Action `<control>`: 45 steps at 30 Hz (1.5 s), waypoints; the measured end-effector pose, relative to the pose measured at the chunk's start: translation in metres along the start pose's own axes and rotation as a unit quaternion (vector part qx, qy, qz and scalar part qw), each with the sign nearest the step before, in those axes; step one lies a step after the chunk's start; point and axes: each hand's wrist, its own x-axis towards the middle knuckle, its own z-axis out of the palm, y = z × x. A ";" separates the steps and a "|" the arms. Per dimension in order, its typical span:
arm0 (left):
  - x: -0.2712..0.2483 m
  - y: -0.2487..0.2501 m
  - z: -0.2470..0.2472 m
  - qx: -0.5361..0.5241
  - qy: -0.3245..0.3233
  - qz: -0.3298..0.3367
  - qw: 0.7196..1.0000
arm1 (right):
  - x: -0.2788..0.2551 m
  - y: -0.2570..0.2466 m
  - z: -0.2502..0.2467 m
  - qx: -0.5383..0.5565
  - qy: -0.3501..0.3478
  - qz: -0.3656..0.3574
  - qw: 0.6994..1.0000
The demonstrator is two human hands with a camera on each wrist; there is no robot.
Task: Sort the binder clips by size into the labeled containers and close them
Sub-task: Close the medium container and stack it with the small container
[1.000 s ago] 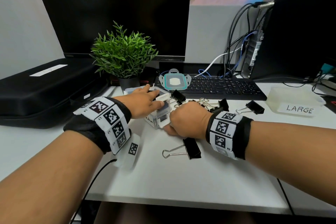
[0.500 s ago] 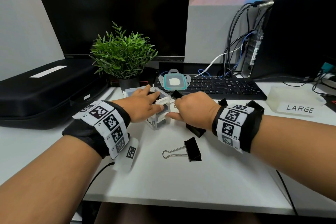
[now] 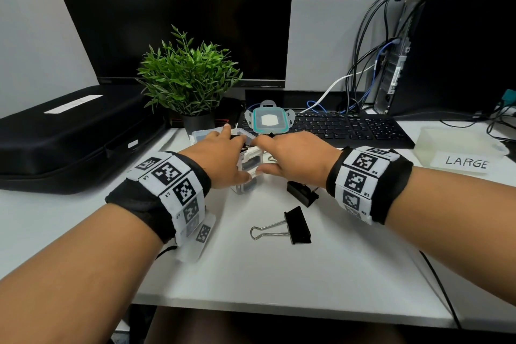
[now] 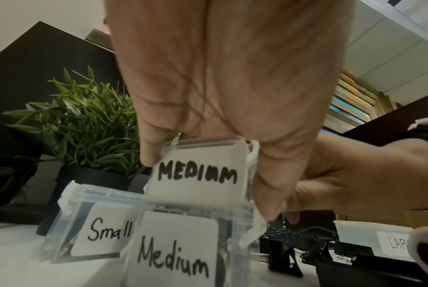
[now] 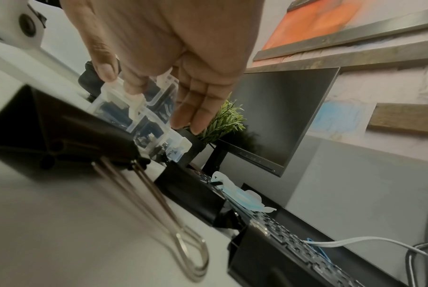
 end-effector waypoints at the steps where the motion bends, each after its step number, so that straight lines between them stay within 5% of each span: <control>1: 0.000 0.000 0.000 0.002 0.000 -0.002 1.000 | 0.000 0.000 0.000 0.001 -0.002 0.001 1.000; 20: -0.009 -0.003 -0.012 0.033 -0.019 0.015 0.999 | 0.003 0.003 -0.007 0.101 -0.023 0.058 0.993; 31: -0.025 -0.008 -0.033 0.035 0.066 0.061 0.995 | 0.002 0.016 -0.016 0.168 -0.125 0.093 0.973; 37: -0.019 -0.011 -0.026 -0.011 0.104 0.086 0.991 | 0.002 0.015 -0.022 0.261 -0.022 0.097 0.960; 45: -0.017 -0.022 -0.019 -0.108 0.146 0.119 0.976 | 0.000 0.004 -0.017 0.208 -0.088 0.050 0.973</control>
